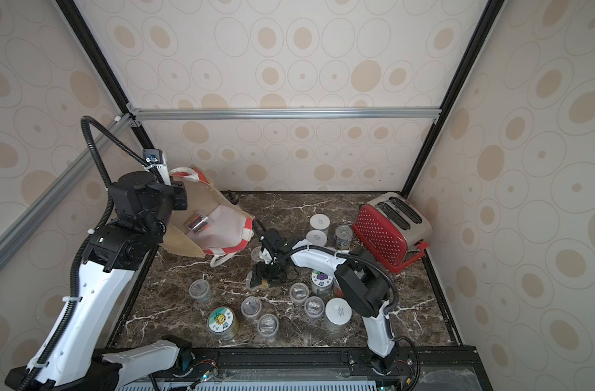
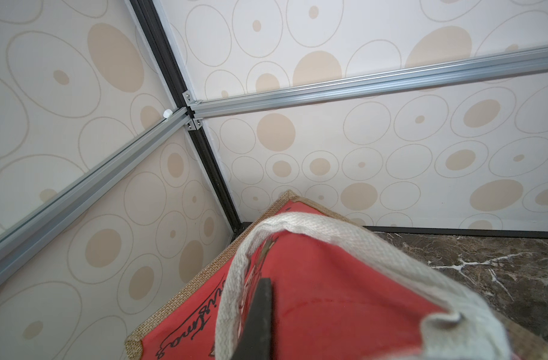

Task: Take out the seed jars from the canvas bag
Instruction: Place the seed jar at the center of the board.

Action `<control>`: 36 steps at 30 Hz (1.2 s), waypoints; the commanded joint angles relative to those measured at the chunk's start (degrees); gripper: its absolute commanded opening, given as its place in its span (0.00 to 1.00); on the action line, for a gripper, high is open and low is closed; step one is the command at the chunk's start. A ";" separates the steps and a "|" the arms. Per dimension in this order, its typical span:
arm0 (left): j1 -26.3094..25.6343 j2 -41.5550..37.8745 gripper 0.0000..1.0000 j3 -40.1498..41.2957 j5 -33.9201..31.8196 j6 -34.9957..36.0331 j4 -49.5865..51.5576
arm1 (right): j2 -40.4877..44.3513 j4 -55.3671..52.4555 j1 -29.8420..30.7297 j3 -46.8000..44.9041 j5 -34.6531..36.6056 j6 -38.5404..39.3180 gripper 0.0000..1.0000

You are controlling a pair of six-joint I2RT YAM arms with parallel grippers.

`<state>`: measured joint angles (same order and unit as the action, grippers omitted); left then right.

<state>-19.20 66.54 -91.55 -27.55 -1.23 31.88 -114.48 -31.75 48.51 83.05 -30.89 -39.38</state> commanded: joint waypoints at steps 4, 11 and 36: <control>0.58 -1.59 0.00 -1.62 1.01 0.71 -3.86 | -4.99 0.72 -0.08 3.80 -3.60 -1.10 0.52; 0.79 -1.59 0.00 -1.22 2.43 0.80 -4.25 | -8.11 0.83 -0.53 5.18 -5.98 -1.17 0.55; 0.83 -1.50 0.00 -2.09 4.98 -0.35 -3.52 | -4.27 0.94 -5.21 -4.01 -3.96 0.79 0.77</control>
<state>-18.90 66.41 -91.55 -22.83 -1.26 31.77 -118.26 -24.99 43.03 80.99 -35.97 -37.67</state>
